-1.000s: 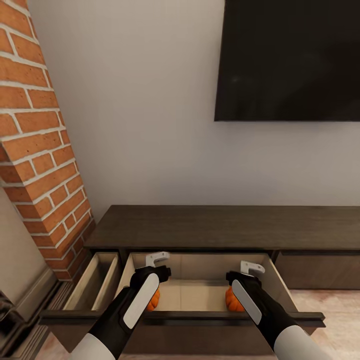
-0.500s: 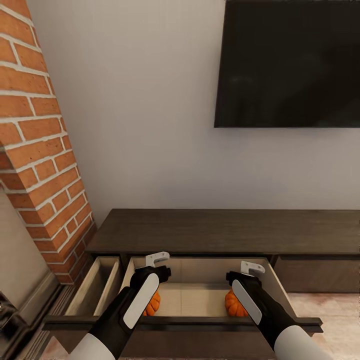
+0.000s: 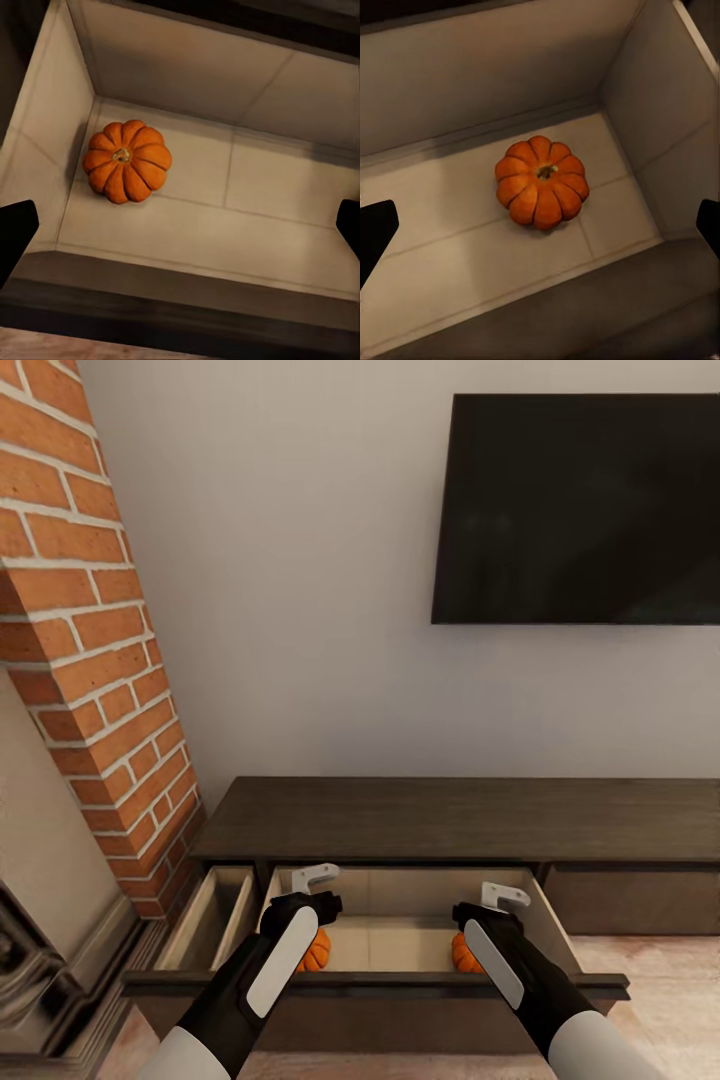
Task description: Place each of the two pumpkins and all three candles from the living room inside a cabinet in the living room (use any cabinet), then make sure every cabinet is closed, and position the cauldron so it is next to a table in the living room.
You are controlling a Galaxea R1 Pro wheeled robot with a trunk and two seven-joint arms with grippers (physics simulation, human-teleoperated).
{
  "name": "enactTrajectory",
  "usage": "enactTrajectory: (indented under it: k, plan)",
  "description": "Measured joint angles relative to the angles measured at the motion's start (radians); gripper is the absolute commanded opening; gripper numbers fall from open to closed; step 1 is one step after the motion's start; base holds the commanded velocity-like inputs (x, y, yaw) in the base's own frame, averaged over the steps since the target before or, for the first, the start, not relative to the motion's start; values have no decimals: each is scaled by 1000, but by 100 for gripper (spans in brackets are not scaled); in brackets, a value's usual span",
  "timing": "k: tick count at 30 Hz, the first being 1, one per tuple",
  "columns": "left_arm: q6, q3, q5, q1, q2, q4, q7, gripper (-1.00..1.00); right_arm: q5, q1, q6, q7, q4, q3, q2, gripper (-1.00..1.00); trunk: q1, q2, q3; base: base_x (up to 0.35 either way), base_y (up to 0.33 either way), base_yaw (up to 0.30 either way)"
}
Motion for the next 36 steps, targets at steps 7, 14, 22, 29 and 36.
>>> enactTrajectory:
  k: [7,14,22,29,36]
  plan:
    - [0,0,0,0,0,0,0,100,0,0,0,0,0,0,0,100,-26,49,22,-135,1,0]
    - [0,0,0,0,0,0,0,100,0,0,1,0,0,0,0,100,-53,98,44,-294,0,0]
    - [0,-3,40,0,1,0,0,100,0,0,4,0,0,0,0,100,-84,154,69,-301,0,0]
    - [0,-3,46,0,2,0,1,100,0,0,18,0,0,0,1,100,-111,203,91,-182,0,0]
    - [0,-3,48,0,2,0,1,100,0,0,19,0,0,1,1,100,-138,252,113,-147,0,0]
